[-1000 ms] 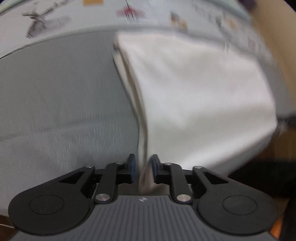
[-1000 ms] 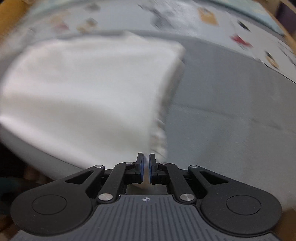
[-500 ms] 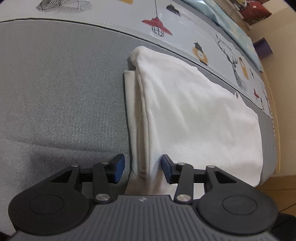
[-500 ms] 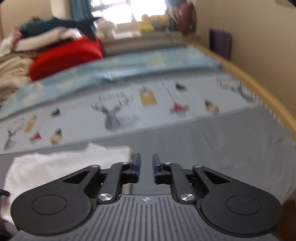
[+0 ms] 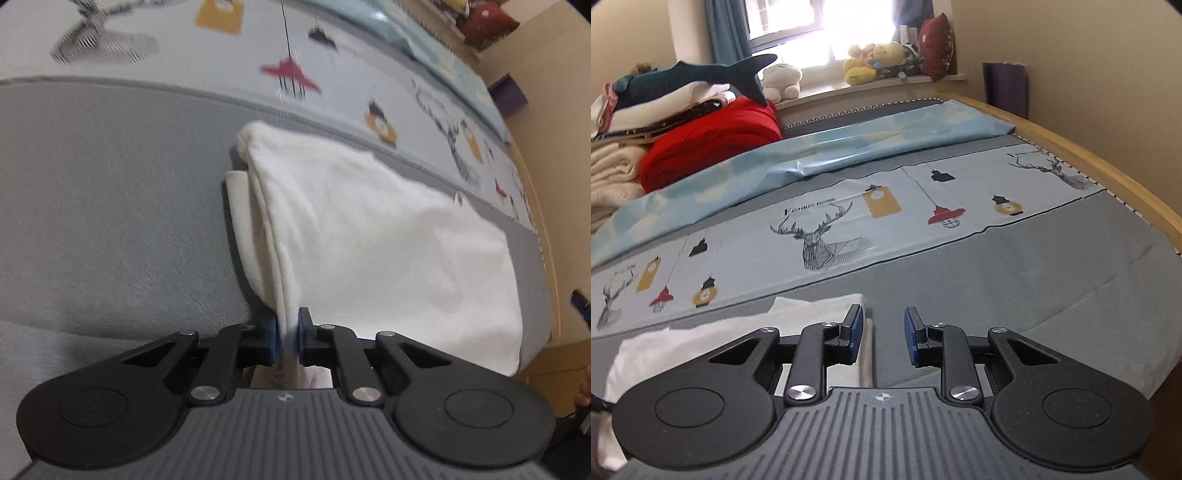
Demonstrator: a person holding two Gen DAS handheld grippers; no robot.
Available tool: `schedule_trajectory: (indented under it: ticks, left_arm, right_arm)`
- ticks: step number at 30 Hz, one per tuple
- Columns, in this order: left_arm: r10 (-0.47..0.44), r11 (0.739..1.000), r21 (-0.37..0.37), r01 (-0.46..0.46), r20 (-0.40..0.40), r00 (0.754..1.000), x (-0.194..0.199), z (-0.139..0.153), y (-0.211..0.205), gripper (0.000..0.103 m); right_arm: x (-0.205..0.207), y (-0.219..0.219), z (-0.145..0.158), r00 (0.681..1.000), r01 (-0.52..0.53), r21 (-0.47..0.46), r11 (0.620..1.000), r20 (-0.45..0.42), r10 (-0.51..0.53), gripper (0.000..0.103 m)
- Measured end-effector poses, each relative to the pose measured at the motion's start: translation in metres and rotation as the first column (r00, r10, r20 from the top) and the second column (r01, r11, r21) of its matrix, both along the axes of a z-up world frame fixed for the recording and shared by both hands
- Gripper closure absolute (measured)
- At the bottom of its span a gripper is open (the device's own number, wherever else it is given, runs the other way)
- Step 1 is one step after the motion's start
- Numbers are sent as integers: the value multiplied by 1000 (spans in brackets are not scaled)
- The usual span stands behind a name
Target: Fold small clothes
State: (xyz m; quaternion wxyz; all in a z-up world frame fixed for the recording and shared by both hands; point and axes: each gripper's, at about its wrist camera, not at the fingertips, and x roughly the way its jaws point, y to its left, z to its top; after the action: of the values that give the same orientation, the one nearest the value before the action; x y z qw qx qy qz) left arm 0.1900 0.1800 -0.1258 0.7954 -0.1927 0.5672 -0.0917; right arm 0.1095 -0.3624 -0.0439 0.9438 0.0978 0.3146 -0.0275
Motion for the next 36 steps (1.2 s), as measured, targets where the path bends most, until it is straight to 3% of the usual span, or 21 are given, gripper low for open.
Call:
schedule_trajectory:
  ticks: [3, 6, 10, 12, 14, 18, 21, 26, 30, 32, 34, 36]
  left_arm:
    - [23, 992, 124, -27, 41, 999, -9, 18, 9, 92]
    - [45, 968, 246, -50, 25, 999, -17, 23, 17, 92]
    - [54, 962, 267, -60, 28, 998, -20, 35, 16, 93]
    - [55, 971, 231, -65, 49, 997, -20, 47, 10, 93]
    - [41, 990, 134, -52, 81, 996, -18, 63, -3, 93]
    - [-39, 999, -16, 42, 152, 988, -11, 87, -51, 93]
    - [-79, 987, -123, 102, 179, 981, -5, 97, -97, 93]
    - [-135, 954, -239, 180, 193, 972, 18, 99, -182, 93]
    - [-183, 930, -284, 233, 191, 964, 28, 90, -243, 93]
    - [-191, 929, -286, 237, 179, 965, 31, 85, -265, 87]
    - [-221, 907, -320, 276, 196, 955, 33, 84, -269, 86]
    - [-227, 905, -308, 293, 232, 946, 32, 91, -262, 86]
  right_arm:
    - [2, 10, -10, 1000, 5, -20, 1000, -27, -5, 78]
    - [7, 17, -12, 1000, 2, -1, 1000, -29, -2, 78]
    - [12, 27, -17, 998, -33, -25, 999, -46, 32, 78]
    - [13, 29, -18, 998, -44, -30, 999, -49, 42, 78]
    - [13, 29, -19, 997, -51, -30, 998, -52, 50, 78]
    - [13, 27, -19, 997, -53, -21, 998, -51, 52, 78]
    - [14, 26, -21, 997, -62, -18, 998, -52, 61, 78]
    - [17, 25, -23, 995, -80, -17, 997, -62, 79, 78]
    - [19, 24, -25, 994, -81, -11, 997, -77, 80, 78]
    - [21, 24, -25, 993, -86, -13, 996, -81, 84, 78]
    - [23, 25, -26, 993, -88, -13, 996, -83, 86, 78]
    - [24, 25, -27, 992, -89, -5, 996, -89, 89, 78]
